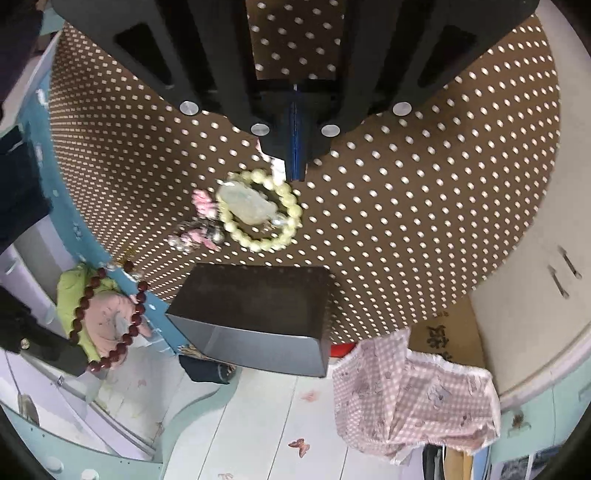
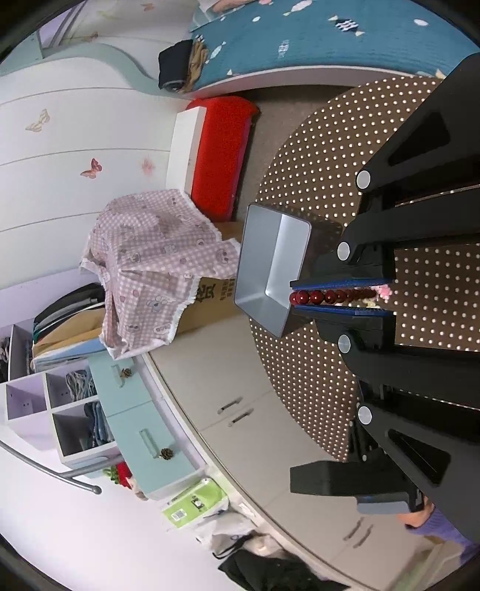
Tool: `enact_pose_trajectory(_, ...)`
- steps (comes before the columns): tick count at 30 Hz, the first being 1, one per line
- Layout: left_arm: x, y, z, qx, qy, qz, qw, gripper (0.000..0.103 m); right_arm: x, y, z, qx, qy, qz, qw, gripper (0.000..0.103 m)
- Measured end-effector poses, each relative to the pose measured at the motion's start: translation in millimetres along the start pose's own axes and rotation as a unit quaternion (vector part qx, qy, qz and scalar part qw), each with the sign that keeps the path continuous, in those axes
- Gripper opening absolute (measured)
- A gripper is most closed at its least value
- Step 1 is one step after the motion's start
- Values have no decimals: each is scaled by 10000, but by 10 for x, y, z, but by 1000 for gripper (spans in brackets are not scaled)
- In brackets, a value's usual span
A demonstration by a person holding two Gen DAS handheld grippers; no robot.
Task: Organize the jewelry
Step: 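Grasp a small white charm with the left tool while the right tool holds the red bracelet, then lower the charm into the gray box with the left tool while the right tool drops the bracelet in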
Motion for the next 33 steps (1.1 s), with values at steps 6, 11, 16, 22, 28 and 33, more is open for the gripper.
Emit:
enact_pose_trajectory(6, 11, -89, -103, 12, 89, -40, 10000, 52, -46, -21, -19, -28, 38, 65, 10000, 8)
enact_pose_trajectory(11, -129, -90, -203, -180, 450, 76, 9988, 37, -60, -19, -18, -38, 41, 78, 10000, 8)
enact_pose_trajectory(16, -149, -23, -146, -174, 608, 73, 9980, 13, -60, -15, -21, -39, 40, 73, 10000, 8)
enact_pose_trajectory(22, -19, 110, 0, -10, 399, -146, 9991, 13, -92, 21, -48, -30, 49, 65, 10000, 8)
enact_pose_trajectory(28, 382, 624, -48, 29, -139, -786, 9968, 13, -111, 189, -85, -1, -8, -49, 10000, 8)
enact_pose_trajectory(33, 351, 1122, -201, -125, -508, -795, 9955, 13, -190, 413, -135, 12, -87, -158, 9998, 8)
Point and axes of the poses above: each gripper's, at about its wrist camera, not at the fingertips, and x roughly against the way its jaws point, z to its left, y to its top, the point moved 3 cm from there along -x, roughly the way its jaws point, and after that the axes turned 4 degrees about y, right-handed, at the moved point
